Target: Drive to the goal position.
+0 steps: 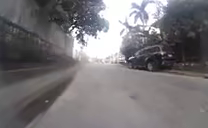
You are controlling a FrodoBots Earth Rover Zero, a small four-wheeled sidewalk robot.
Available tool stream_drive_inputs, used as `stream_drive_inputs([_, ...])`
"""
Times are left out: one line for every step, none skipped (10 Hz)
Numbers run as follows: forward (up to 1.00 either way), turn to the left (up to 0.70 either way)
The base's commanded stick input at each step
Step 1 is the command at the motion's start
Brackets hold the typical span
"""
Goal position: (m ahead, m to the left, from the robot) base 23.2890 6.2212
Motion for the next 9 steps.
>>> stream_drive_inputs([1.0, 0.01])
stream_drive_inputs([1.0, 0.01])
stream_drive_inputs([1.0, 0.01])
stream_drive_inputs([1.0, 0.01])
stream_drive_inputs([1.0, 0.01])
stream_drive_inputs([1.0, 0.01])
stream_drive_inputs([1.0, 0.01])
stream_drive_inputs([1.0, 0.01])
stream_drive_inputs([1.0, 0.01])
